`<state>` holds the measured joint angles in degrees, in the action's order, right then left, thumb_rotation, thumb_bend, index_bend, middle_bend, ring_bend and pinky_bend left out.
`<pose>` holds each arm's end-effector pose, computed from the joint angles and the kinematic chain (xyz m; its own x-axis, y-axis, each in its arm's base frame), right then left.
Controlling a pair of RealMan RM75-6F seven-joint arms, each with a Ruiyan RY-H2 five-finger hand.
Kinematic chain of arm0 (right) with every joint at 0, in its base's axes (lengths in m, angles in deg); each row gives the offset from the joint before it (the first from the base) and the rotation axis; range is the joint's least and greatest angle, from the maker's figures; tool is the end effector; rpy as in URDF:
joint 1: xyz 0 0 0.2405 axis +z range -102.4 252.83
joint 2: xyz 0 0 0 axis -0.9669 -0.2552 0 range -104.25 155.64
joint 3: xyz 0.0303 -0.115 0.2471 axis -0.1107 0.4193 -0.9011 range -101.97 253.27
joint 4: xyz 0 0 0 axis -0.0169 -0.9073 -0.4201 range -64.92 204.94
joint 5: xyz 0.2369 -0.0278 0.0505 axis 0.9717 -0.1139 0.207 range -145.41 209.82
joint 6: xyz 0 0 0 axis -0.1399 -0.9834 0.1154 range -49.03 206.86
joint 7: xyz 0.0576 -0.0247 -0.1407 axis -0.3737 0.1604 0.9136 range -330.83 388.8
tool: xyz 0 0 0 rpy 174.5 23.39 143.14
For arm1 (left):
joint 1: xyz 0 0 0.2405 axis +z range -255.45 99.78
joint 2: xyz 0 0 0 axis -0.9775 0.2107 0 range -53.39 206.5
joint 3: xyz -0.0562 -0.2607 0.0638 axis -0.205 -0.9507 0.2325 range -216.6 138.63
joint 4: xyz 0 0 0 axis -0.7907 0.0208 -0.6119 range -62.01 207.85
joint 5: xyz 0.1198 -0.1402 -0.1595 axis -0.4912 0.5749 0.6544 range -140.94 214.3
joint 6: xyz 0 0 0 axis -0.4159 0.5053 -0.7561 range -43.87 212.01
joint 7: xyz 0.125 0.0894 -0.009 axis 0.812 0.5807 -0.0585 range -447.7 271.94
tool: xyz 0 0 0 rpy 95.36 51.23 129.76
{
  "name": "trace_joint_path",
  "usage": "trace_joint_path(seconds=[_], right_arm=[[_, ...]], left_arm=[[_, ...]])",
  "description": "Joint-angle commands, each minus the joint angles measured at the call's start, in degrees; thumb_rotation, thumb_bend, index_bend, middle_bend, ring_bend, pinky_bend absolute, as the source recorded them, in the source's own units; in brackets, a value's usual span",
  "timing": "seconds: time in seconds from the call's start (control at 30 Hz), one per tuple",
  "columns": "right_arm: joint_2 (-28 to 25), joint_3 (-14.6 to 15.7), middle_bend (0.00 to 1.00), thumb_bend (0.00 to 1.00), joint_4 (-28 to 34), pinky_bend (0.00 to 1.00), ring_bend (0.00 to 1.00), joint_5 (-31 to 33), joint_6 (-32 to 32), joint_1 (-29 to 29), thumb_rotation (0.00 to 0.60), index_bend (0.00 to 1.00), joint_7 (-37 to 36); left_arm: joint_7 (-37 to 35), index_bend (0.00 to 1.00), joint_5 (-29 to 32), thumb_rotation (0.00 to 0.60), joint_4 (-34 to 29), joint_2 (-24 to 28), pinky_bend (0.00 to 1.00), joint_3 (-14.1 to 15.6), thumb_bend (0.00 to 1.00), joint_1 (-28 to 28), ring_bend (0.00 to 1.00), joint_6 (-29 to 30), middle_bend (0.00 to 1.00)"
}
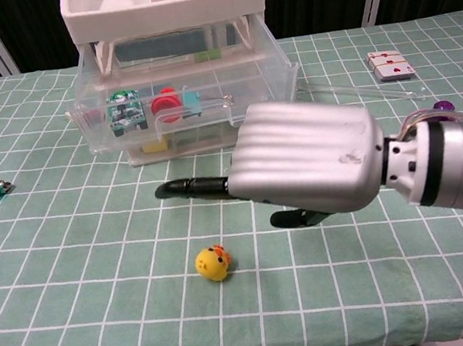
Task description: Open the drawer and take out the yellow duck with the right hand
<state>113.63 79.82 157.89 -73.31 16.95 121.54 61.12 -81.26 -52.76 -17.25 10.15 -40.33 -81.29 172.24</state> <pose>-0.1025 -0.2632 -0.0763 0.6756 0.2830 0.6808 -0.1298 -0.8633 0.4877 -0.3399 0.1804 0.1261 0.5001 -0.0207 0.8657 0.8646 -0.0435 -0.5005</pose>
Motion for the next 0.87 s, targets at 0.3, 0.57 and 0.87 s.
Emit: trace_joint_path(seconds=[0.3, 0.57, 0.87], right_arm=[[-19.8, 1.1, 0.78, 0.16, 10.0, 0.9, 0.81, 2.7, -29.0, -18.6, 0.6, 0.28, -6.5], [-28.6, 3.4, 0.0, 0.16, 13.2, 0.0, 0.0, 19.3, -26.7, -28.2, 0.6, 0.0, -20.6], [-29.0, 3.3, 0.0, 0.18, 7.9, 0.0, 0.0, 18.0, -28.0, -33.2, 0.6, 0.0, -31.8]], left_arm=[[-0.3, 0.26, 0.4, 0.6, 2.1, -1.5, 0.22, -0.3, 0.0, -0.8, 0.17, -1.0, 0.21], [0.0, 0.26, 0.1, 0.6, 2.0, -2.4, 0.21, -0.4, 0.0, -1.2, 0.17, -1.0, 0.21], [0.6, 0.26, 0.1, 0.6, 0.9, -2.8, 0.21, -0.3, 0.0, -0.9, 0.17, -0.3, 0.21]])
